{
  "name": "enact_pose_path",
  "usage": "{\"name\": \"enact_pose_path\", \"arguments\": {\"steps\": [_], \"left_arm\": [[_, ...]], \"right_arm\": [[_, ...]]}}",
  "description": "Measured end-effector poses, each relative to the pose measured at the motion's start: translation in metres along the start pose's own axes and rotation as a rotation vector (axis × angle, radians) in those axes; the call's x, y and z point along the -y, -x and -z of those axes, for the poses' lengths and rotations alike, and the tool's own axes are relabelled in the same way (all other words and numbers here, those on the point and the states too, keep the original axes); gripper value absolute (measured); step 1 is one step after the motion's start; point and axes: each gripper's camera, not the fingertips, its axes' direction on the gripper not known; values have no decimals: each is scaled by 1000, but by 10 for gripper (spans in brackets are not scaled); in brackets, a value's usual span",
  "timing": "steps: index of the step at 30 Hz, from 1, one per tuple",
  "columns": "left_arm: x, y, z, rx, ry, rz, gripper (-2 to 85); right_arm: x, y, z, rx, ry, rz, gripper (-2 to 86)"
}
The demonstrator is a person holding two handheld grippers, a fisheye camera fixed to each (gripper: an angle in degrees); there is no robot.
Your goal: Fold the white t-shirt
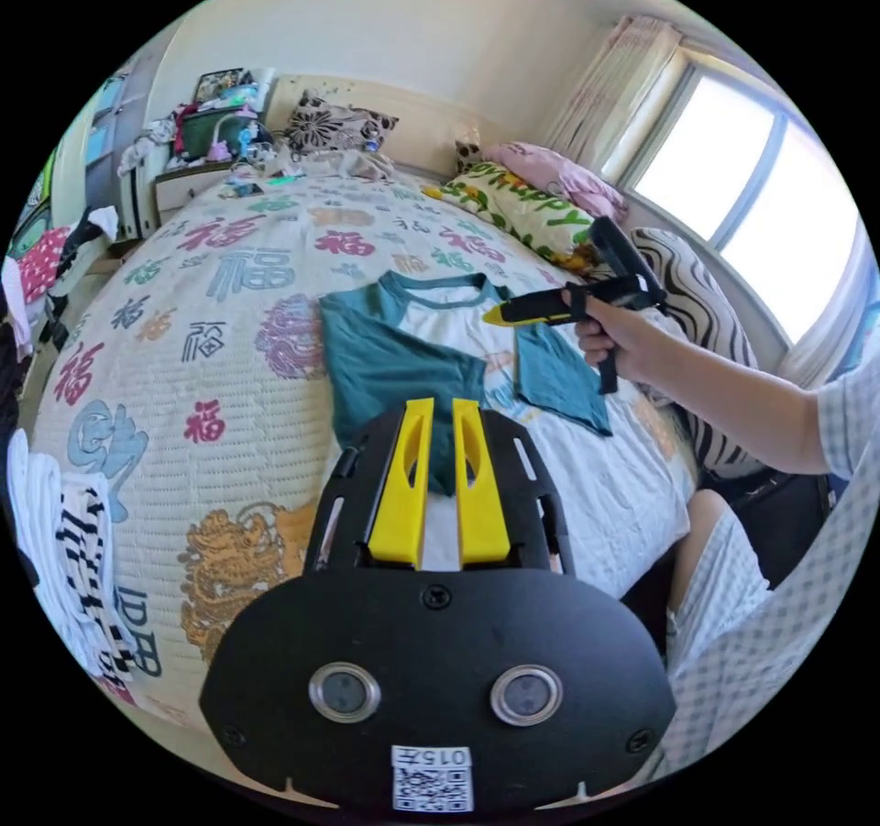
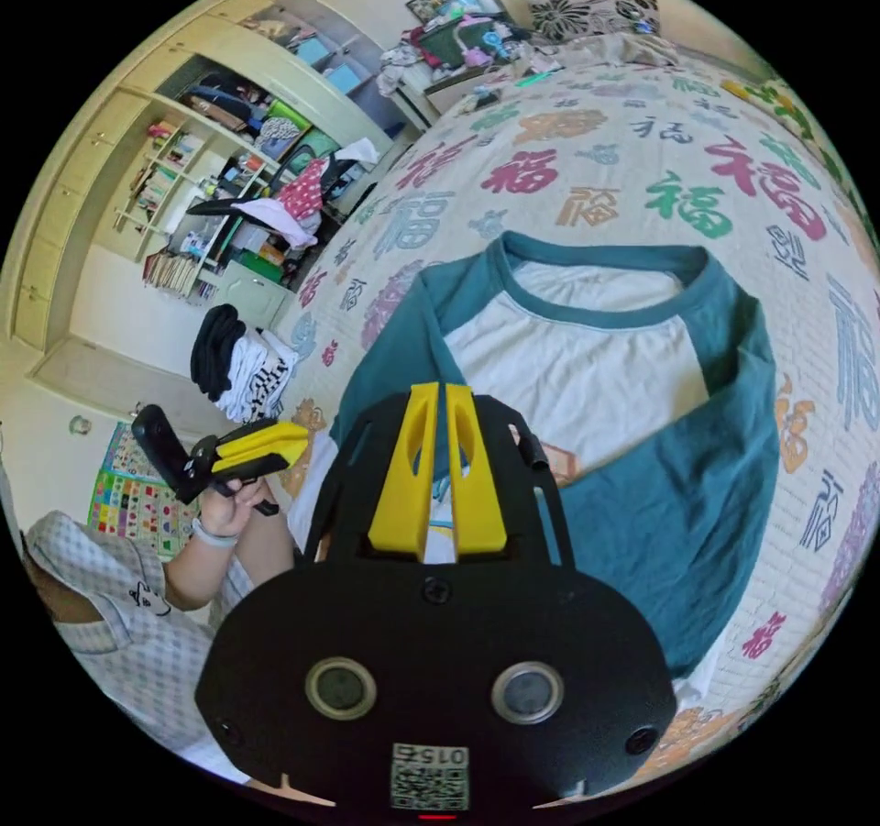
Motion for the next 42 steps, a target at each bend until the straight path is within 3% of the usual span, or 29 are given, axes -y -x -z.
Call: {"name": "enact_pose_path", "arguments": {"steps": [7, 12, 16, 18, 23, 28, 31, 34, 42], "left_arm": [[17, -12, -91, -102, 266, -67, 46], [17, -41, -99, -27, 352, -241, 42], [84, -11, -64, -83, 102, -178, 59], [128, 7, -72, -29, 68, -177, 79], [245, 58, -169, -38, 198, -97, 97], [277, 75, -256, 71, 441, -99, 89], [277, 74, -258, 74, 422, -134, 35], [281, 69, -261, -1, 491, -208, 6], [344, 70, -223, 76, 364, -166, -5]], "right_arm": [[6, 28, -44, -42, 263, 85, -8], [-16, 19, 4, -27, 221, 82, -3], [-12, -2, 89, -117, 35, 115, 37], [-1, -13, 117, -202, -29, 94, 69], [46, -40, 140, -321, -15, 1, 108], [82, -50, 116, -265, 159, -73, 85], [83, -36, 122, -337, 185, -44, 5], [84, -22, 130, -221, 276, 26, -7], [96, 18, 202, -399, 145, -19, -10]]}}
